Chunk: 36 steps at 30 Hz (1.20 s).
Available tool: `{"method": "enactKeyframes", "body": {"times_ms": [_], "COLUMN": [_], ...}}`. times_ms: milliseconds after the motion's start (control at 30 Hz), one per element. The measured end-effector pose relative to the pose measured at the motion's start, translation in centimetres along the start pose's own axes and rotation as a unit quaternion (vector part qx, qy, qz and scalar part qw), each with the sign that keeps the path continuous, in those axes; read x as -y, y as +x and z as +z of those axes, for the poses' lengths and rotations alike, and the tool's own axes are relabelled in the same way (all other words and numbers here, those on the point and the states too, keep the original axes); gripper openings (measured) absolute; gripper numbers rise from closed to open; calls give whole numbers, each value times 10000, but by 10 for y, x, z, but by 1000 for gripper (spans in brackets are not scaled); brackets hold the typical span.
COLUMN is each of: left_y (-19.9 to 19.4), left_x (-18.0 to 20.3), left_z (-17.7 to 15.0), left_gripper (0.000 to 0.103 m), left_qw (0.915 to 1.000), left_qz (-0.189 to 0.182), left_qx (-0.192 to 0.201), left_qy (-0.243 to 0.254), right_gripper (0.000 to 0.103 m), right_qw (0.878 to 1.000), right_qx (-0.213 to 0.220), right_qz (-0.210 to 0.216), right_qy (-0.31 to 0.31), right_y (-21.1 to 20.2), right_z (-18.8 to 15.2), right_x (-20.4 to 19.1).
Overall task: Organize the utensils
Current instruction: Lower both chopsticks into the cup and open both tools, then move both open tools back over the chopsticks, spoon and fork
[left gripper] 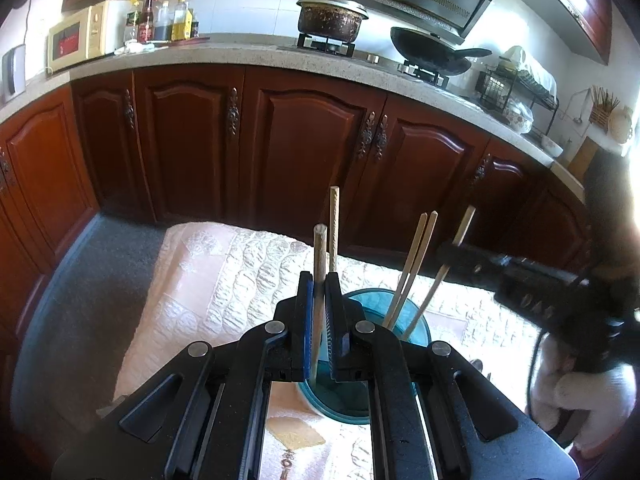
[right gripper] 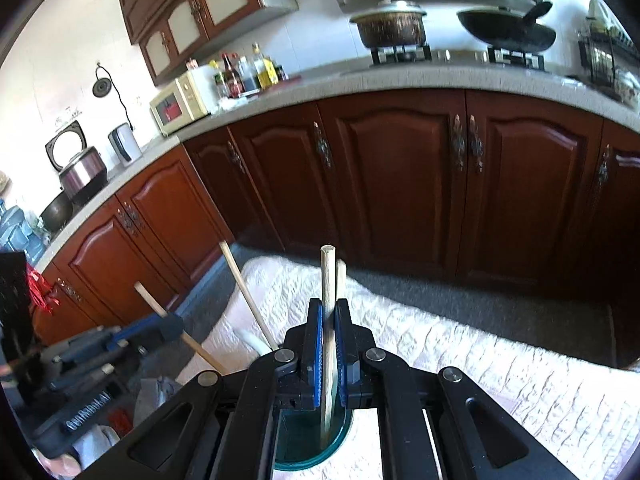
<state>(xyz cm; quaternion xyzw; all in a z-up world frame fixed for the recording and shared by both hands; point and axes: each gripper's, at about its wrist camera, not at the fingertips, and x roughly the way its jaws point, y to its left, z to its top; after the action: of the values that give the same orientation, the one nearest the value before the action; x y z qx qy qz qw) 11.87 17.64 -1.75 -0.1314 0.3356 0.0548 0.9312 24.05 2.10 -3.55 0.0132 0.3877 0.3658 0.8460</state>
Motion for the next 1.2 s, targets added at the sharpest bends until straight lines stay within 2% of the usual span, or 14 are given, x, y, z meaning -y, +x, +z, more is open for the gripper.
{"method": "enactKeyframes", "body": {"times_ms": [100,167,267,333,400,567,700,867,1200], "left_y": [2,2,2,1,-1,-6,-15,-22,-30], "left_x": [1,2,3,3,4,6,13,25,59], "left_z": [0,0,-1,-2,-3,-7,-13,-24,-50], "left_gripper": [4,6,15,28,32,34,39,39,40], "left_qw": [10000,10000,9999,9999,9999,10000,9999,9995,9992], "left_qz": [-50,-67,-88,-96,-100,-32,80,139,-13], "left_qx": [-32,-44,-72,-58,-41,-10,118,179,88], "left_qy": [0,4,-6,-24,-28,-6,67,206,384], "right_gripper": [5,5,6,16,26,26,29,31,35], "right_qw": [9996,9996,9992,9990,9988,9986,9987,9991,9985], "right_qx": [-277,-276,-381,-439,-473,-525,-488,-402,-221], "right_qz": [41,-19,43,-5,-5,3,-4,-123,-470], "right_qy": [71,104,147,96,90,106,120,93,200], "right_y": [16,19,22,23,22,16,6,-12,-55], "right_z": [-7,-11,-13,-16,-20,-28,-34,-44,-69], "right_x": [6,10,14,14,14,12,9,7,14]}}
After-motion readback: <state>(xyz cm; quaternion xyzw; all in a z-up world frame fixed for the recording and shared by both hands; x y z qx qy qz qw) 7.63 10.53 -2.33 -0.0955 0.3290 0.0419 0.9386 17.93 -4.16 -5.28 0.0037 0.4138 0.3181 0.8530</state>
